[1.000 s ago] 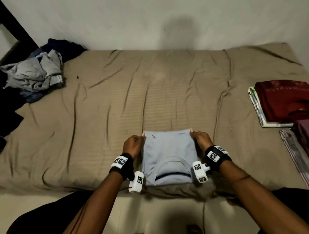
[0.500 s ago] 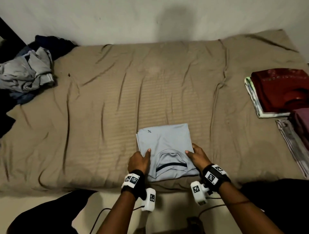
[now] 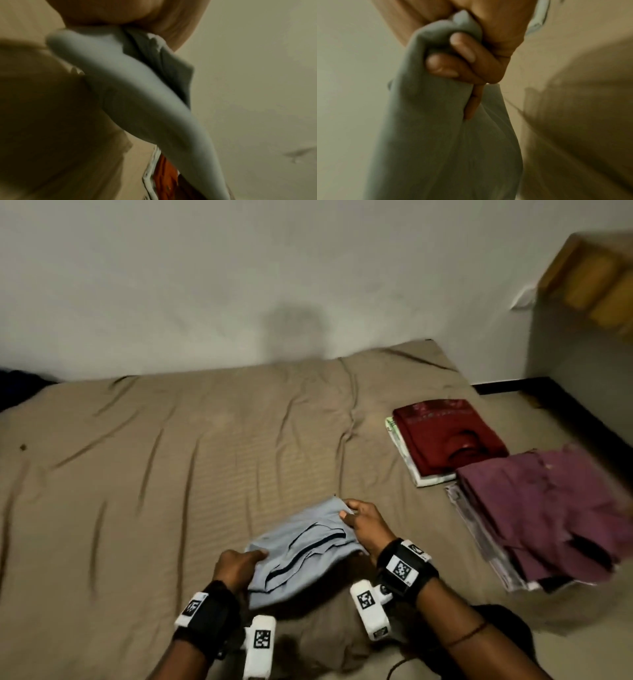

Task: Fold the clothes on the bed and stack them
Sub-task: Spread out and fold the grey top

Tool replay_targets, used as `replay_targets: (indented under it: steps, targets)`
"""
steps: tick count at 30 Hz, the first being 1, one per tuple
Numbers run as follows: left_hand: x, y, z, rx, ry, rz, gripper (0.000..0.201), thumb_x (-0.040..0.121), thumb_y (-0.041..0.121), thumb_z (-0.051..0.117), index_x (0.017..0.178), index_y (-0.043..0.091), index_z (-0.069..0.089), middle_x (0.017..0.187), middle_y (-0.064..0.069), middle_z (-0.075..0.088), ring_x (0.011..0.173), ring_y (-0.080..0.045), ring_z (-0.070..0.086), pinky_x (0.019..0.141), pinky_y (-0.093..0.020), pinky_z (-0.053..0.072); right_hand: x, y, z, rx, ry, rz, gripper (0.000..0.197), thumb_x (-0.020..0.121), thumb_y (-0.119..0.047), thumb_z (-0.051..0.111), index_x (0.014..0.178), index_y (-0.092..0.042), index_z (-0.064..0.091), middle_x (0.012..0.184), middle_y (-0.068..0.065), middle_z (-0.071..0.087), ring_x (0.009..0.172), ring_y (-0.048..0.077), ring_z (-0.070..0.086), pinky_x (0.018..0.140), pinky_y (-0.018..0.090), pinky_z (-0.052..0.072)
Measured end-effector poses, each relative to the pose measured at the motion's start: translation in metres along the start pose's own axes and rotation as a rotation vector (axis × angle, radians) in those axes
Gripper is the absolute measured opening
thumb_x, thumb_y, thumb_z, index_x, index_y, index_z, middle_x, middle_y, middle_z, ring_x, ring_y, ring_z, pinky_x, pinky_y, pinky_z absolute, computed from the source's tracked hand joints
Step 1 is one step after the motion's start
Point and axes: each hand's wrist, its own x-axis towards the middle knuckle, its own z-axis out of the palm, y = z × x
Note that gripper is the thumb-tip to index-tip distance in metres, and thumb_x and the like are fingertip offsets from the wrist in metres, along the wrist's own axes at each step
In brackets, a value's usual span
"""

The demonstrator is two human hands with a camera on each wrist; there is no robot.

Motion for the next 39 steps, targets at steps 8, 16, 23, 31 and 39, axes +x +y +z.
replay_targets:
  steps: [8, 16, 23, 31, 39]
  targets:
    - [0.0, 0.137, 0.212, -0.28, -0.094, 0.515, 0.026, 0.081, 0.042, 0.075, 0.08, 0.016, 0.076, 0.076, 0.003, 0.075, 0.076, -0.026, 0.071, 0.075, -0.042, 0.059, 0.053, -0.121, -0.218, -0.191, 0.211, -0.23, 0.026, 0.099, 0.007, 0.05, 0.102, -0.01, 0.069, 0.087, -0.002, 0.074, 0.076, 0.009, 0.067, 0.075, 0.024, 0.054]
    - [0.057, 0.217, 0.394, -0.155, -0.245, 0.624, 0.044, 0.077, 0.052, 0.072, 0.1, 0.015, 0.077, 0.097, -0.001, 0.078, 0.09, -0.019, 0.071, 0.085, -0.038, 0.058, 0.141, -0.148, -0.391, -0.341, 0.513, -0.1, 0.012, 0.097, -0.003, 0.059, 0.097, -0.008, 0.069, 0.091, 0.008, 0.075, 0.075, 0.021, 0.069, 0.073, 0.034, 0.051]
    - [0.086, 0.15, 0.421, -0.061, -0.474, 0.346, 0.055, 0.084, -0.003, 0.078, 0.125, 0.018, 0.047, 0.087, -0.017, 0.059, 0.065, -0.027, 0.066, 0.06, -0.046, 0.062, 0.17, -0.073, -0.407, -0.958, 0.487, 0.43, 0.051, 0.083, -0.026, 0.069, 0.126, -0.002, 0.056, 0.126, 0.022, 0.061, 0.106, 0.038, 0.063, 0.085, 0.037, 0.053]
    - [0.058, 0.129, 0.334, -0.009, -0.43, 0.489, 0.053, 0.082, -0.009, 0.073, 0.125, 0.015, 0.054, 0.084, -0.009, 0.071, 0.072, -0.018, 0.073, 0.064, -0.036, 0.061, 0.153, -0.111, -0.398, -1.133, 0.597, 0.321, 0.039, 0.082, -0.029, 0.073, 0.111, -0.005, 0.062, 0.114, 0.022, 0.064, 0.1, 0.038, 0.064, 0.08, 0.034, 0.05]
    - [-0.044, 0.011, 0.036, 0.028, -0.093, 0.271, 0.017, 0.097, 0.006, 0.061, 0.106, 0.013, 0.073, 0.083, -0.004, 0.079, 0.077, -0.018, 0.076, 0.068, -0.021, 0.056, 0.136, -0.167, -0.245, -1.374, 0.303, -0.08, 0.025, 0.092, -0.043, 0.068, 0.085, -0.02, 0.063, 0.088, 0.008, 0.068, 0.081, 0.028, 0.063, 0.071, 0.035, 0.048]
